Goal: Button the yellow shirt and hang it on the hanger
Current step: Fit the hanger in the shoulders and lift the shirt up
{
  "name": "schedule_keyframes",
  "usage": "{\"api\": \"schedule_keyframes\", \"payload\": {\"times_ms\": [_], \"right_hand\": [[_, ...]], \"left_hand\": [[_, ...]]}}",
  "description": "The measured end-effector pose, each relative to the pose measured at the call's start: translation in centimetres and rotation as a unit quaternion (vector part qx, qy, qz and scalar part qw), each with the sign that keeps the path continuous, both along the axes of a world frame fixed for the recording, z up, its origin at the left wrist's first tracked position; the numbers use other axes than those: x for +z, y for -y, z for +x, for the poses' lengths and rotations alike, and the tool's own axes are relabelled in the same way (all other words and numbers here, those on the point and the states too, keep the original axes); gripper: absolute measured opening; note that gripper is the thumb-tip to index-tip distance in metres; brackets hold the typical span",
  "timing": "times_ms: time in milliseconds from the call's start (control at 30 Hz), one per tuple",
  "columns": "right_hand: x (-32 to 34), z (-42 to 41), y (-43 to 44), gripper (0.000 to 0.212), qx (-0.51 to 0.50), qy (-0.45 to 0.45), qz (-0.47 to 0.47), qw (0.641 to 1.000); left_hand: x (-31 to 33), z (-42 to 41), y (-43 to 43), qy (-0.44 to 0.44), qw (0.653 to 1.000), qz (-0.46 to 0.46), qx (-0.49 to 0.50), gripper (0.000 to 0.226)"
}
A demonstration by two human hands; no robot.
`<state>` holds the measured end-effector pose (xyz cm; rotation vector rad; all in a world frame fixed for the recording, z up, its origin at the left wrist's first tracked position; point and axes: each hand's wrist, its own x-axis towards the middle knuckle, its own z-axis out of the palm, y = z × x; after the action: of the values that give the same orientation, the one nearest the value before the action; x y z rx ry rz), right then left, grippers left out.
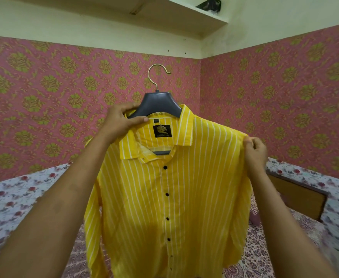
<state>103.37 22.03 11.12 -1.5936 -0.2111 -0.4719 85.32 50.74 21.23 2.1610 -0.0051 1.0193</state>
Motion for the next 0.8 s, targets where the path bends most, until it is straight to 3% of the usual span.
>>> {"api": "schedule_keyframes", "payload": {"times_ms": [100, 167, 233, 300, 400, 500, 667, 800], "right_hand": [[0.8, 0.0, -0.4, 0.026, -0.127, -0.018, -0.082, 0.988], [1.7, -0.3, -0.9, 0.03, -0.146, -0.017, -0.104, 0.984], [3.3, -1.3, -1.9, 0.044, -0.078, 0.094, -0.103, 0.987], [4.9, -2.5, -3.3, 0.056, 0.035, 0.209, -0.193, 0.958], [6.1, -3.3, -5.0, 0.063, 0.098, 0.216, -0.367, 0.9], [6.0, -3.1, -5.7, 0.053, 0.09, 0.187, -0.374, 0.904], [6.1, -3.7, -6.2, 0.07, 0.047, 0.2, -0.356, 0.912], [6.3, -3.3, -5.0, 0.065, 0.019, 0.203, -0.341, 0.918]], "left_hand": [[-0.1, 0.0, 0.4, -0.001, 1.0, 0.014, 0.0, 0.053], [-0.4, 0.1, 0.4, -0.002, 1.0, 0.003, 0.001, 0.05], [-0.5, 0.2, 0.5, 0.0, 1.0, 0.002, 0.002, 0.047], [-0.4, 0.5, 0.7, -0.003, 1.0, 0.005, 0.005, 0.046], [-0.3, 0.7, 0.8, -0.011, 1.0, 0.003, 0.007, 0.058], [-0.4, 0.6, 0.6, -0.009, 1.0, 0.013, 0.005, 0.062], [0.3, -0.1, 0.4, -0.031, 0.999, 0.023, -0.001, 0.06], [1.5, -2.1, -1.0, -0.09, 0.992, 0.041, -0.084, 0.039]]}}
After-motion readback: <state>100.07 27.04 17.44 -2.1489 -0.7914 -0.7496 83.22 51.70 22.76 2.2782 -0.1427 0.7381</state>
